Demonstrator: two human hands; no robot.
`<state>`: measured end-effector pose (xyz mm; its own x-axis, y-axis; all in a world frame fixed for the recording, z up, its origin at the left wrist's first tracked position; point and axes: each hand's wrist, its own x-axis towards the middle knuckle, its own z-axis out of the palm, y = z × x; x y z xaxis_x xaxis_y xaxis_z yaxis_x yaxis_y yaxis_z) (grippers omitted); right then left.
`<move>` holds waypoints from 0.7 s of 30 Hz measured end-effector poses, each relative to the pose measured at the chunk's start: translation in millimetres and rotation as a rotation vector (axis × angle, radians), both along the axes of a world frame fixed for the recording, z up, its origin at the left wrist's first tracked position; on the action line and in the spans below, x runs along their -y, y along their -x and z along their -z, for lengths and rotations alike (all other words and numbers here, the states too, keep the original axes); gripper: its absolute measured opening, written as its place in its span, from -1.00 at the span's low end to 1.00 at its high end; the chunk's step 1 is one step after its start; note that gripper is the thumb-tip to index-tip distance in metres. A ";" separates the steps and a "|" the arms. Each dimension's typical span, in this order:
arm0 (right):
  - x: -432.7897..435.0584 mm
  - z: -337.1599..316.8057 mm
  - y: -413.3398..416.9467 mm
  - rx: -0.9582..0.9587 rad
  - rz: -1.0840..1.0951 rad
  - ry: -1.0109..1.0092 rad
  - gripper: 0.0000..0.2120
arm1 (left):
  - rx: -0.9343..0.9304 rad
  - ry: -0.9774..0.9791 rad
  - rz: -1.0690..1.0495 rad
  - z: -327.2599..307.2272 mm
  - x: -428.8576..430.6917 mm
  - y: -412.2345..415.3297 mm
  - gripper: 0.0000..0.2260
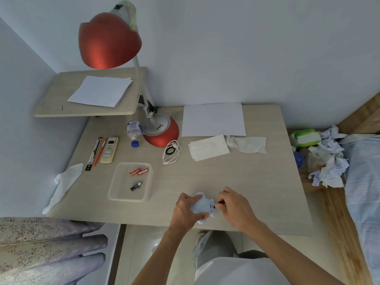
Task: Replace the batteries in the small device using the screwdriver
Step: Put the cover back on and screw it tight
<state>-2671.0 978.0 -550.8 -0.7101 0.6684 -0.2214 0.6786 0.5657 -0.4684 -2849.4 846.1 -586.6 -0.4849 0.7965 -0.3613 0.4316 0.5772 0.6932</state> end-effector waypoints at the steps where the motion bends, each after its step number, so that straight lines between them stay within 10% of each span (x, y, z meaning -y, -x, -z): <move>1: -0.2 -0.1 -0.8 -0.014 -0.005 0.001 -0.86 | 0.007 -0.001 -0.004 -0.6 -0.4 0.3 -0.25; 21: -5.1 -5.4 -10.9 -0.066 -0.067 -0.067 -0.93 | 0.015 0.025 0.030 2.2 0.2 8.7 -0.24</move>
